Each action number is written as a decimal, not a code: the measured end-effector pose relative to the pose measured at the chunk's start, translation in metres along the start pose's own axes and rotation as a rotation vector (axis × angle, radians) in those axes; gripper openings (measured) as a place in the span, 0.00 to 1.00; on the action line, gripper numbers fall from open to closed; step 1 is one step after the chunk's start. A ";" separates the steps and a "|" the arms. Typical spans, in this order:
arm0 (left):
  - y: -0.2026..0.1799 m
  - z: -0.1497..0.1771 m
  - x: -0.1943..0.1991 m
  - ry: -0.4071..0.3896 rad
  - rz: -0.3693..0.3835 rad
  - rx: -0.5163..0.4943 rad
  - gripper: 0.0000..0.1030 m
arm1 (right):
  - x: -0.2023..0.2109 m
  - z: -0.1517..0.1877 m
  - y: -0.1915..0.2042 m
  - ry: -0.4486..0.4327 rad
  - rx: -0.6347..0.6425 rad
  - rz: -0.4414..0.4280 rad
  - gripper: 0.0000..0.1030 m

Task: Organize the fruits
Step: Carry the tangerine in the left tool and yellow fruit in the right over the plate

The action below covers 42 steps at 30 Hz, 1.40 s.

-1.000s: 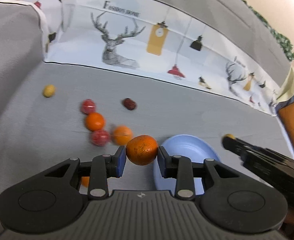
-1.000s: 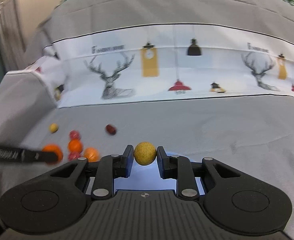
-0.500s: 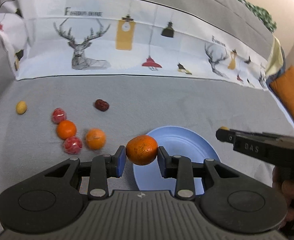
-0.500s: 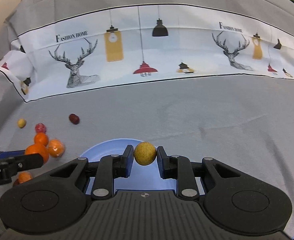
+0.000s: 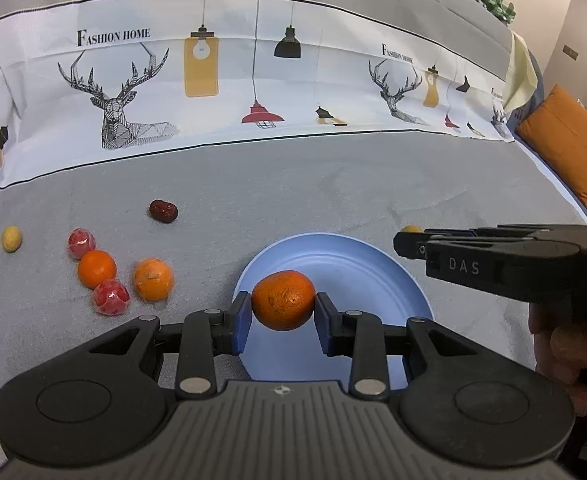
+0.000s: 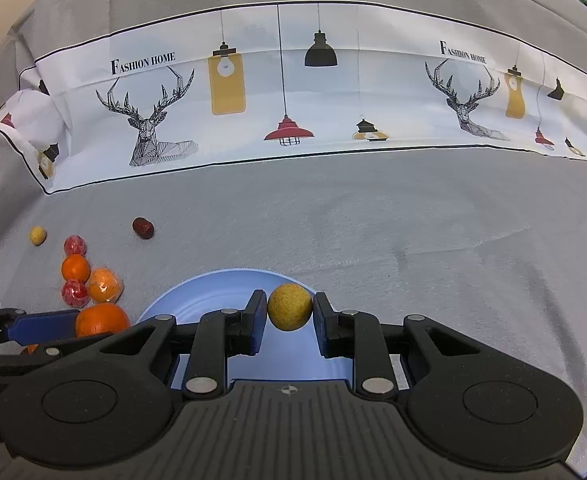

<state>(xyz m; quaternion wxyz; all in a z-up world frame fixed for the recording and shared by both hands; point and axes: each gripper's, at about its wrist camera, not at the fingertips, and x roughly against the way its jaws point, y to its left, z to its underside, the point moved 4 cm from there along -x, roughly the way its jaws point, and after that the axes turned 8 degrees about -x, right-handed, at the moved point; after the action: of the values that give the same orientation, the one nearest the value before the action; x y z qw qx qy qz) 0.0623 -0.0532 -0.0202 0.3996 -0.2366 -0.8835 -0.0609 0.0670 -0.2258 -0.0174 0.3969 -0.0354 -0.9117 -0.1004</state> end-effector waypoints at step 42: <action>-0.005 -0.001 -0.003 0.009 0.011 -0.031 0.36 | -0.005 0.002 -0.001 0.022 0.011 0.005 0.25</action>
<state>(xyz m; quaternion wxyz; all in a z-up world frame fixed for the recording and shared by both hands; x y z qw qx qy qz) 0.0617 -0.0593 -0.0210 0.4000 -0.2474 -0.8794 -0.0735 0.0684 -0.2267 -0.0224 0.4074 -0.0346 -0.9077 -0.0949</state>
